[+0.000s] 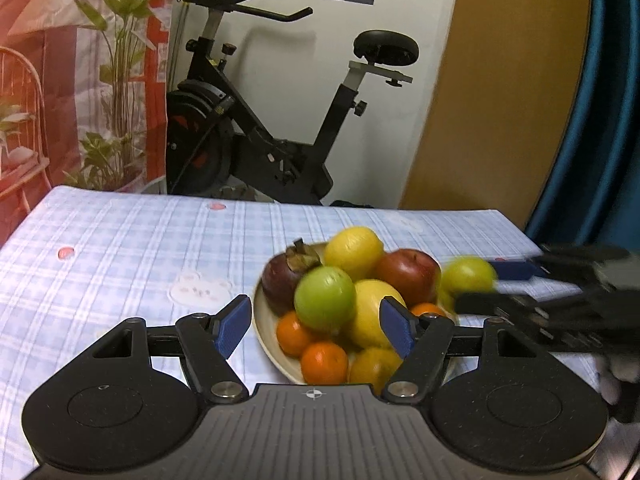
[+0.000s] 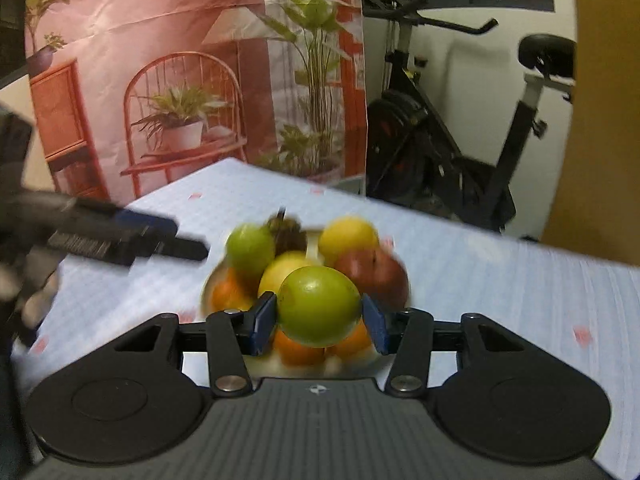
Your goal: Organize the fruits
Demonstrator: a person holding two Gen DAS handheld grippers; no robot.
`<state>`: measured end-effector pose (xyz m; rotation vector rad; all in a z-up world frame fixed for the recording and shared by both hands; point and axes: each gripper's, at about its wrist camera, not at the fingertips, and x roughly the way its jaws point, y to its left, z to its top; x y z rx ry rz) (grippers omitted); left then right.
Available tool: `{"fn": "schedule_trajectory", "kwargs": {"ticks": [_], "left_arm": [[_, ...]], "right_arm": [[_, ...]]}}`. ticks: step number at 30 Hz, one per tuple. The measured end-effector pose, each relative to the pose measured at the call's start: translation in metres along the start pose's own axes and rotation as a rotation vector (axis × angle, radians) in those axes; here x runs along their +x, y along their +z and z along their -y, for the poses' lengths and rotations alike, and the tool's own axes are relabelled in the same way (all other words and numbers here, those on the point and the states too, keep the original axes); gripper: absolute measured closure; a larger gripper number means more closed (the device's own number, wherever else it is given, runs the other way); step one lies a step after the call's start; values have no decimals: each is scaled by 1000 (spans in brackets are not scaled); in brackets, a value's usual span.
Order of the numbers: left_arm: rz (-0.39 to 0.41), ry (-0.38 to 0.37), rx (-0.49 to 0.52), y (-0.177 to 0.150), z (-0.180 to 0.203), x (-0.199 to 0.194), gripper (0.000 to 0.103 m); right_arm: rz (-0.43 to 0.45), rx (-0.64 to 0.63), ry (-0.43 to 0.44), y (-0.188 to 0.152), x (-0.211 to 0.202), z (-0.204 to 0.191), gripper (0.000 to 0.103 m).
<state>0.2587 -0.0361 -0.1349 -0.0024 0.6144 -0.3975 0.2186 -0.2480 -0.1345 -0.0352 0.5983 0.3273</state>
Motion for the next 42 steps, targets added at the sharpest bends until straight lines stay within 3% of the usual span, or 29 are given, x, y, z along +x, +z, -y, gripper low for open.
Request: {"fn": "schedule_trajectory", "kwargs": {"ticks": [9, 12, 18, 20, 27, 37, 42], "left_arm": [[-8, -22, -27, -3, -12, 9, 32], [-23, -42, -46, -4, -16, 13, 44], [-24, -60, -73, -4, -20, 16, 50], [-12, -62, -95, -2, -22, 15, 60], [-14, -58, -116, 4, -24, 25, 71], [-11, -73, -86, 7, -14, 27, 74], [-12, -48, -73, 6, -13, 23, 62]], "right_arm": [[-4, -71, -15, 31, 78, -13, 53], [-16, -83, -15, 32, 90, -12, 53], [-22, -90, -2, 30, 97, -11, 53], [-20, -94, 3, 31, 97, -11, 52], [-6, -100, 6, 31, 89, -14, 50], [7, -79, -4, 28, 66, -7, 50], [10, -61, -26, 25, 57, -7, 49]]}}
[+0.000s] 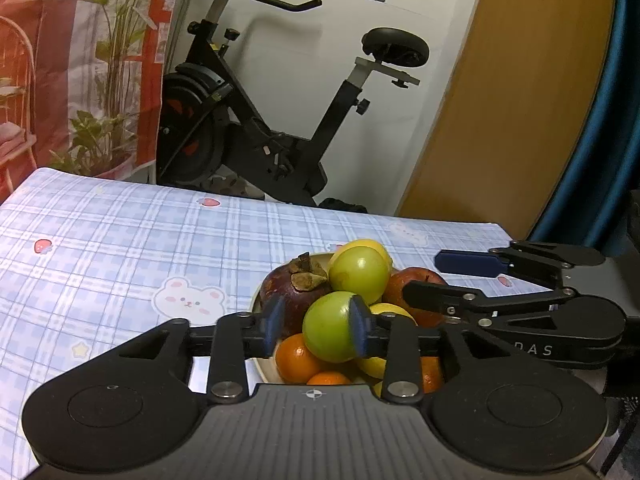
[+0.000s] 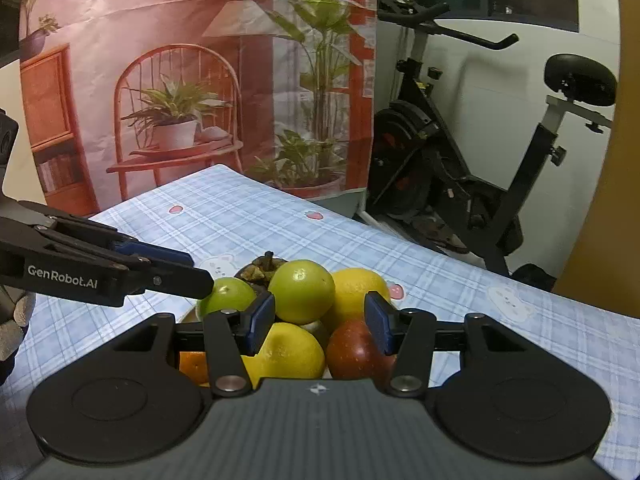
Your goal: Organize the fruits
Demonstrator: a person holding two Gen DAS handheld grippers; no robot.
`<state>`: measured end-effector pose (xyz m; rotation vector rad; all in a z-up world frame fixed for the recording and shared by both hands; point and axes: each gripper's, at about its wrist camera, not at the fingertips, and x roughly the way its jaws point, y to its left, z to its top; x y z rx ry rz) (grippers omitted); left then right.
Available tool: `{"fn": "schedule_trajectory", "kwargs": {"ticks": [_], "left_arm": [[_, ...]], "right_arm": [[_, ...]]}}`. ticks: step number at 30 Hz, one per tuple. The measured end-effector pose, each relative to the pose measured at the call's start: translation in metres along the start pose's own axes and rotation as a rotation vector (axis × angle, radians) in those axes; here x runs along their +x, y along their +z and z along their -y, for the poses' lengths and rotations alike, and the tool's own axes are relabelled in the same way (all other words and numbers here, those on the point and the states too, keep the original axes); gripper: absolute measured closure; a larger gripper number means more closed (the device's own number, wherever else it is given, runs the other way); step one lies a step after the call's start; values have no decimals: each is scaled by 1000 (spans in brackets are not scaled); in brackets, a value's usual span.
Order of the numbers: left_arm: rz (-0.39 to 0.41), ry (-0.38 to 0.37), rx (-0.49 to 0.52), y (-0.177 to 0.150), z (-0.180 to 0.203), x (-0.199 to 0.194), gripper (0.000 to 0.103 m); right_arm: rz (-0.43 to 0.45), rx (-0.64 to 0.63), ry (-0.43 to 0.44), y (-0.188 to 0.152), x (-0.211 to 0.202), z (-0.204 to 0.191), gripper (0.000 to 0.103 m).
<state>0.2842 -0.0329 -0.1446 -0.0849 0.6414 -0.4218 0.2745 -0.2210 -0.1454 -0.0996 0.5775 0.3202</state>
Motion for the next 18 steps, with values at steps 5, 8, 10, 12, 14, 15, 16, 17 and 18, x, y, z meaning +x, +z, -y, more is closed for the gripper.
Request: {"fn": "schedule_trajectory", "kwargs": {"ticks": [5, 8, 10, 12, 14, 15, 16, 17, 18], "left_arm": [[2, 22, 12, 2, -1, -5, 46], [0, 29, 20, 2, 0, -9, 41], [2, 29, 19, 3, 2, -14, 31], [5, 22, 23, 4, 6, -21, 19], [-9, 19, 33, 4, 12, -31, 6], [-12, 17, 41, 3, 15, -36, 6], [-14, 17, 48, 2, 18, -41, 6], [-15, 20, 51, 1, 20, -48, 5], [-15, 21, 49, 0, 21, -54, 5]], "right_arm": [[-22, 21, -63, 0, -7, -2, 36], [-30, 55, -93, -1, -14, -1, 30], [-34, 92, -110, 0, -21, -1, 23], [-31, 123, -106, 1, -31, -2, 15], [-35, 150, -94, 2, -41, -4, 8], [-34, 164, -86, 1, -48, -6, 7], [-31, 177, -78, 2, -54, -7, 5], [-28, 196, -71, 1, -60, -8, 0], [-26, 221, -69, -1, -67, -8, 0]]}}
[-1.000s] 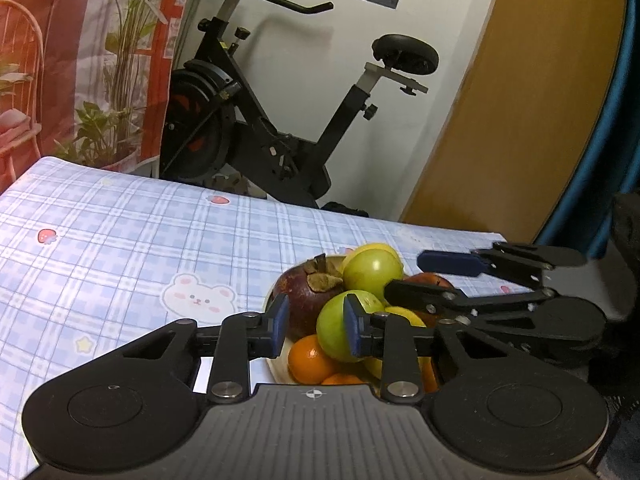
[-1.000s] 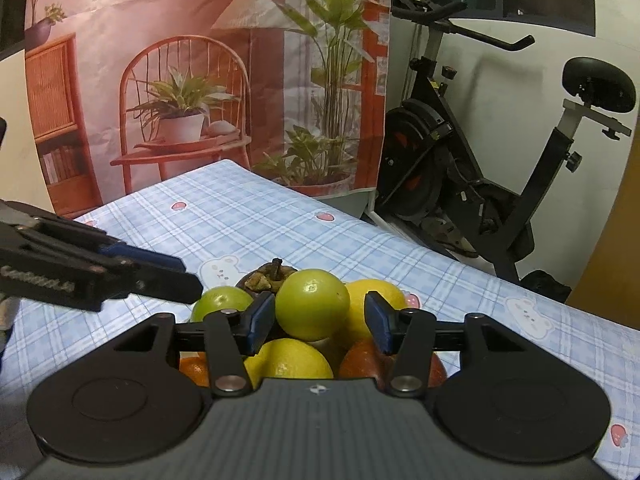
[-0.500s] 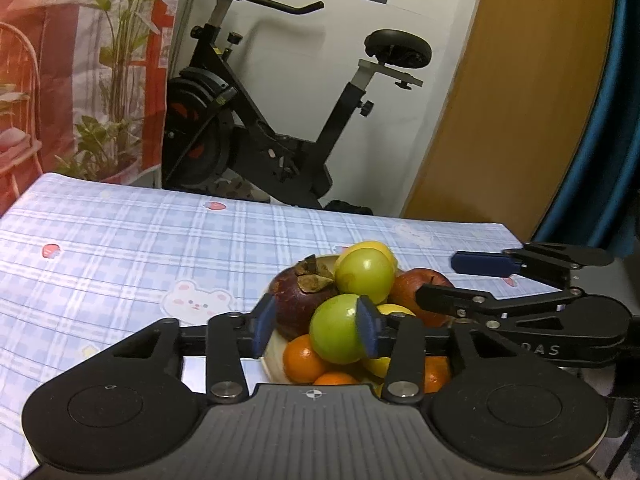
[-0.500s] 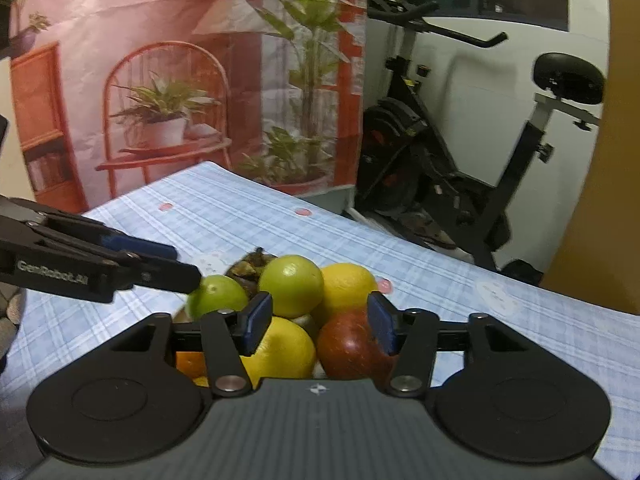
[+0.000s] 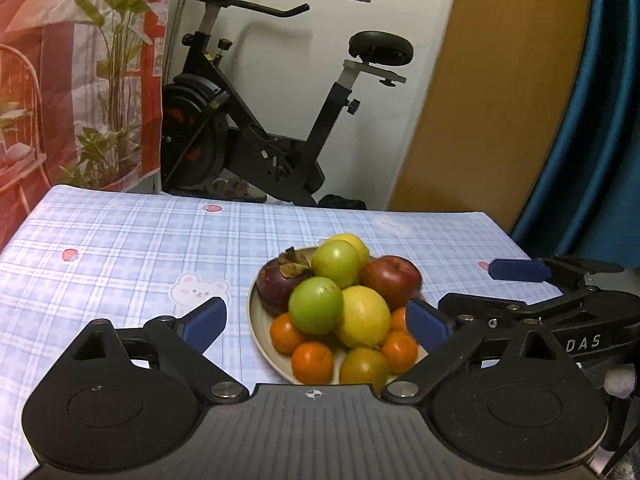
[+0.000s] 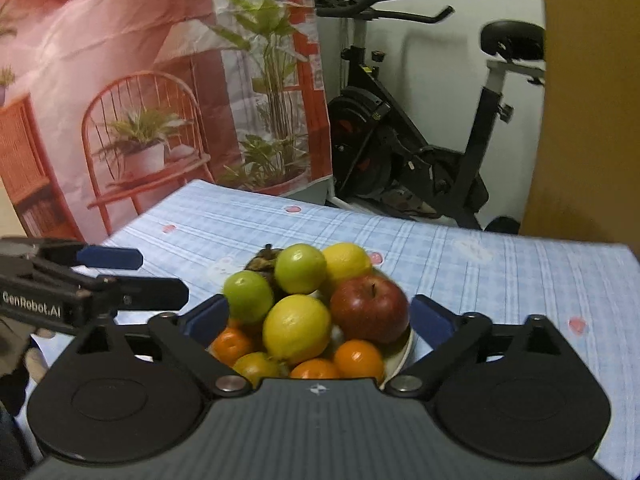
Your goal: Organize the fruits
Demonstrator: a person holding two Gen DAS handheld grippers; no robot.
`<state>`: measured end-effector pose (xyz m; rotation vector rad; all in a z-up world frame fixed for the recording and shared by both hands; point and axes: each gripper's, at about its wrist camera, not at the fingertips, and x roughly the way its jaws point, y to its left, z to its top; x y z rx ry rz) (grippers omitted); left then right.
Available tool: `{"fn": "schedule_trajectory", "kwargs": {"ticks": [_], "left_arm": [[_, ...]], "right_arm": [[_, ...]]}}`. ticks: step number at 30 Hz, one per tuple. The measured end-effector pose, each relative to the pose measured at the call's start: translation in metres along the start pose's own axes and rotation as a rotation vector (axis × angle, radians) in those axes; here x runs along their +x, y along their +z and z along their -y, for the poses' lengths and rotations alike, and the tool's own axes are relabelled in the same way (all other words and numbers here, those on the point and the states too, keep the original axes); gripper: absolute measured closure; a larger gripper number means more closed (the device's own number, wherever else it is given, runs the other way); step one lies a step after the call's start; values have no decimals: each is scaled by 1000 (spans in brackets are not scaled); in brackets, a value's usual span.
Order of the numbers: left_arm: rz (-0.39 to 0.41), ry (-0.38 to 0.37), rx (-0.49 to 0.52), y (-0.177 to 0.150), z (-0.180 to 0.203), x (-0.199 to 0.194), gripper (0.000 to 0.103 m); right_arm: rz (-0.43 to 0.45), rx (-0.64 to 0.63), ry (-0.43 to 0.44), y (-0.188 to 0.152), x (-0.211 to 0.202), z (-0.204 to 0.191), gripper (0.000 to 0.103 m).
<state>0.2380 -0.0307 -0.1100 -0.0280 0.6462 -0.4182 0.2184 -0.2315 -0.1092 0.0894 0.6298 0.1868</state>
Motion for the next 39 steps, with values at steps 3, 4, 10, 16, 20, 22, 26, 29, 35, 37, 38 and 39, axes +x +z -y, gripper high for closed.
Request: {"fn": "schedule_trajectory", "kwargs": {"ticks": [3, 4, 10, 16, 20, 22, 26, 29, 35, 37, 38, 39], "left_arm": [[12, 21, -7, -3, 6, -21, 5], [17, 35, -4, -4, 8, -26, 5], [67, 76, 14, -6, 26, -69, 5], [124, 117, 26, -6, 43, -113, 5], [142, 144, 29, -7, 52, -139, 5], [152, 164, 37, -8, 56, -150, 5], [169, 214, 67, -10, 66, -167, 5], [181, 237, 89, -11, 72, -176, 5], [188, 232, 69, -11, 71, -183, 5], [191, 235, 64, -11, 71, -183, 5], [191, 236, 61, -12, 71, -184, 5], [191, 235, 55, -12, 70, -184, 5]], "right_arm": [[9, 67, -10, -5, -19, -1, 0], [7, 79, -12, -7, -26, -3, 0], [-10, 115, -47, -12, -65, -17, 0], [40, 122, -78, -12, -111, -38, 0], [65, 118, -100, -14, -138, -50, 0], [72, 114, -112, -14, -148, -56, 0], [75, 108, -123, -16, -161, -66, 0], [76, 106, -122, -16, -168, -69, 0], [87, 87, -136, -14, -174, -77, 0], [90, 83, -137, -14, -175, -78, 0], [91, 82, -136, -13, -175, -79, 0], [92, 81, -135, -13, -175, -80, 0]]}}
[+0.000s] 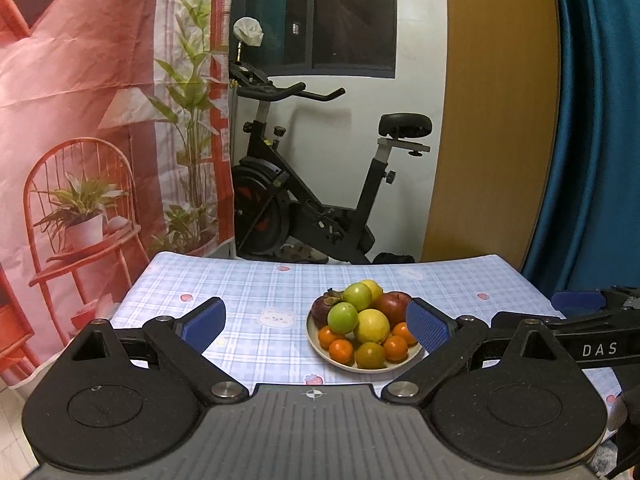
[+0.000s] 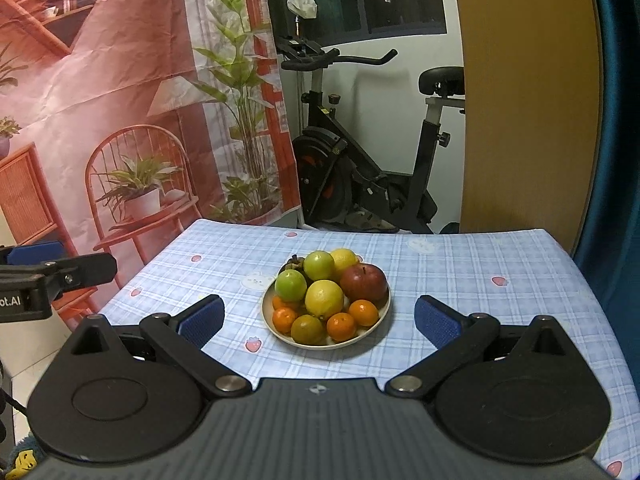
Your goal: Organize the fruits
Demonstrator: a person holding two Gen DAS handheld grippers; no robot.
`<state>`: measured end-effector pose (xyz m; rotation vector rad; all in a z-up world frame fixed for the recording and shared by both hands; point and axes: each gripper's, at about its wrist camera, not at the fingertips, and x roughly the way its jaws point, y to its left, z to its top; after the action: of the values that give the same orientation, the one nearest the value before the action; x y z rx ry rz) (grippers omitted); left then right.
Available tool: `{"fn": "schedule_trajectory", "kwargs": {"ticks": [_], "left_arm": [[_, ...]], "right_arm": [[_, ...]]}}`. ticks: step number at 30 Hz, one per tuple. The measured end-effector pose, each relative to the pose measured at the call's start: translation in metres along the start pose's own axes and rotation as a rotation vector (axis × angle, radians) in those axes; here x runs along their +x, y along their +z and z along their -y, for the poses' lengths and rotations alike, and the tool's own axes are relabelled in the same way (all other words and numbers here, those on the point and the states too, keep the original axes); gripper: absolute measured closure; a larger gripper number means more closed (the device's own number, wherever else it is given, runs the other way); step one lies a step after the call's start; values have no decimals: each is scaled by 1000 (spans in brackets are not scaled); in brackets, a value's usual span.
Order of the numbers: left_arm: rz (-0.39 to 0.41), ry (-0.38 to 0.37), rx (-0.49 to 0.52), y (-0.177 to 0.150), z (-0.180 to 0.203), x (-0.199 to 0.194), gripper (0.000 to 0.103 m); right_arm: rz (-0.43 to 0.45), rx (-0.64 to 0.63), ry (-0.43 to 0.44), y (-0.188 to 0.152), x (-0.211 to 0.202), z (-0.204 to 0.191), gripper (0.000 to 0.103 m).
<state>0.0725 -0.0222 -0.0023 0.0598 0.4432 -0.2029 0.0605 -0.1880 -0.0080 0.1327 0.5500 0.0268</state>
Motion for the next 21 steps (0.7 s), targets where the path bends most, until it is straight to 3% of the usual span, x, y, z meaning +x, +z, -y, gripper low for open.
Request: {"fn": "schedule_trajectory", "kwargs": {"ticks": [21], "left_arm": [[-2, -16, -29, -1, 0, 0, 4]], "right_arm": [[9, -1, -6, 2, -4, 4, 0]]}}
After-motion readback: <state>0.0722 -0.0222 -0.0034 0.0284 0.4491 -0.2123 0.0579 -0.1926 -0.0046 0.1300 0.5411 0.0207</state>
